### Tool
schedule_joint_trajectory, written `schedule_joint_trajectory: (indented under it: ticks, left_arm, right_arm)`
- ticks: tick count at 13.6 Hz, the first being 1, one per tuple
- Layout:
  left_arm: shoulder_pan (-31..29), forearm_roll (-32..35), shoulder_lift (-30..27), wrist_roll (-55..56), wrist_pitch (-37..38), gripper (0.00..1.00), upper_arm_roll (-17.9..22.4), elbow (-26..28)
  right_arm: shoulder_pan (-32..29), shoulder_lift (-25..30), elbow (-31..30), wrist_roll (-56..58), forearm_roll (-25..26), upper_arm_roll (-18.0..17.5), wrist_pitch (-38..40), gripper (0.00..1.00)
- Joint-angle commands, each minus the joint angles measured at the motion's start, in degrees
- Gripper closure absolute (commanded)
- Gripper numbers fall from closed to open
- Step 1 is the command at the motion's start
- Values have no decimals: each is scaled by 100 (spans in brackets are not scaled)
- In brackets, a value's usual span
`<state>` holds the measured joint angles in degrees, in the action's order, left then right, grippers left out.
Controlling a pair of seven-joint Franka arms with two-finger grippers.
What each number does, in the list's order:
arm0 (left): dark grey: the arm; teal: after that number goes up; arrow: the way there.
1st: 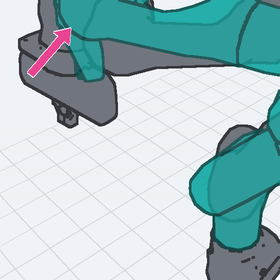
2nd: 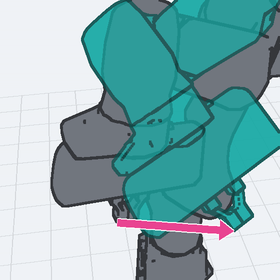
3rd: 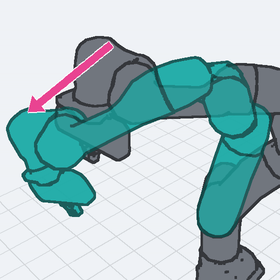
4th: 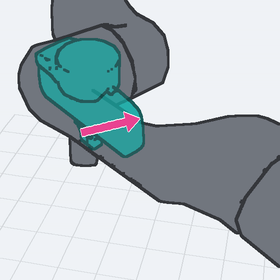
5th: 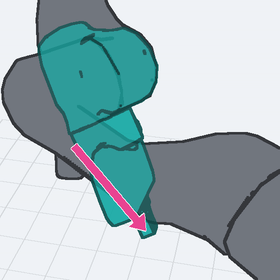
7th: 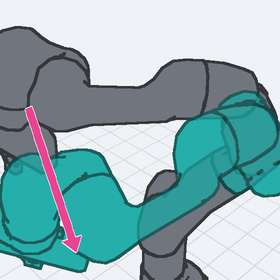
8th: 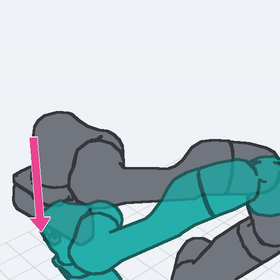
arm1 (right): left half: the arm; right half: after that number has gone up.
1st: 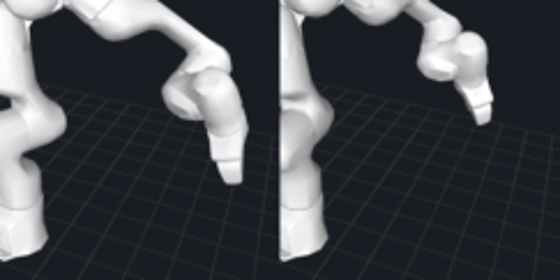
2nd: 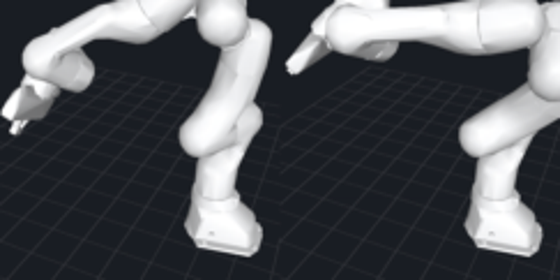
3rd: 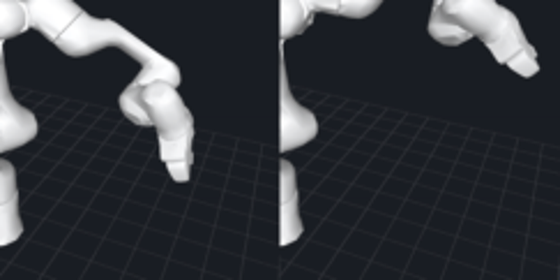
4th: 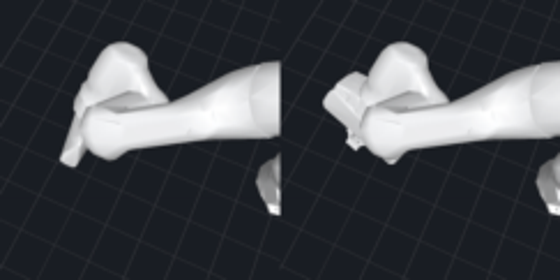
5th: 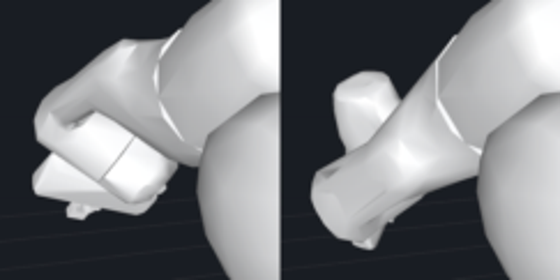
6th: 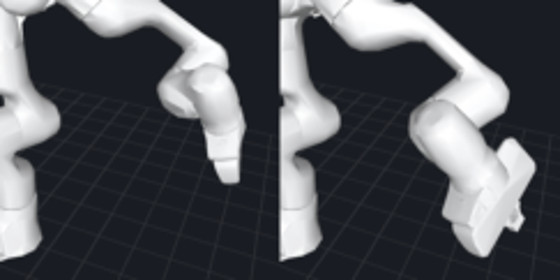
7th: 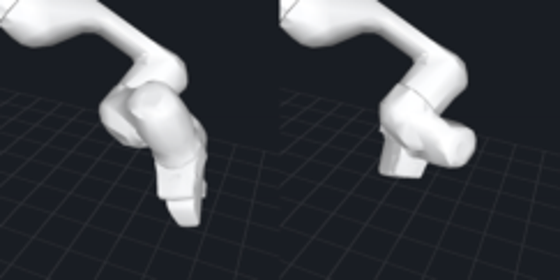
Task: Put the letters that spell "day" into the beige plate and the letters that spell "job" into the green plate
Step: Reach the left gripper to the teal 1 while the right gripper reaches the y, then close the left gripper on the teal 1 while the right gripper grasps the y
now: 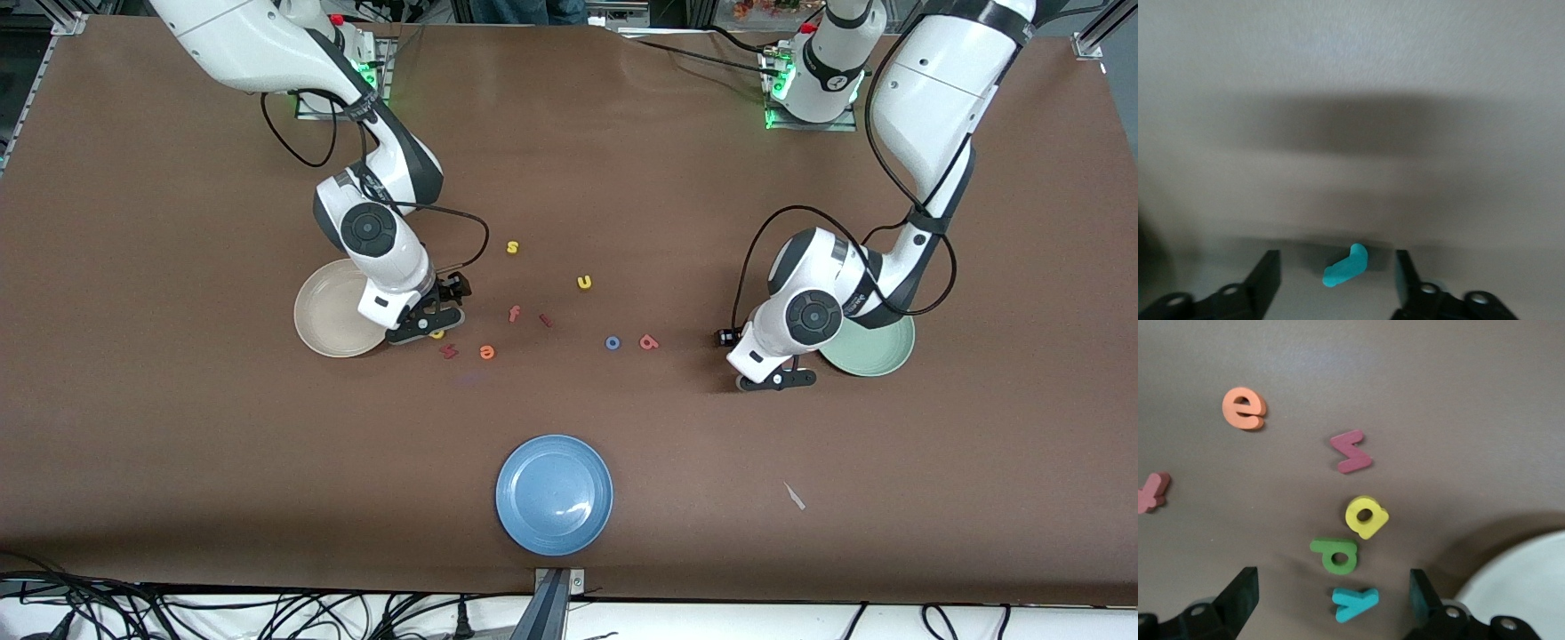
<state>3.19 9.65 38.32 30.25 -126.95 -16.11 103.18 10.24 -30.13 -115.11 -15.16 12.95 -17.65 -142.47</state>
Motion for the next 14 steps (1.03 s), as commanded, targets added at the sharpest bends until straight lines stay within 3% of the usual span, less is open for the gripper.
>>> schedule_joint_trajectory:
  ticks: [1,5,7,9,12,14]
  left_arm:
    - [-20,99,-35,122,-120,36,12,140]
    - [-29,37,-35,122,-111,69,12,185]
    - [6,37,-35,131,-59,88,12,185]
    - [6,37,-35,148,-32,100,12,220]
    - [6,37,-114,78,195,100,12,167]
    - [-72,20,-481,-149,721,100,3,97]
  right_arm:
    - [-48,24,-151,154,103,-36,-211,0]
    - [-83,51,-748,259,111,-1,-1009,0]
    - [-101,77,-881,444,111,25,-1073,0]
    - [-110,164,-995,444,120,43,-1073,0]
    - [-110,200,-1092,444,120,43,-1134,0]
    - [-119,191,-1118,444,129,43,-1204,1]
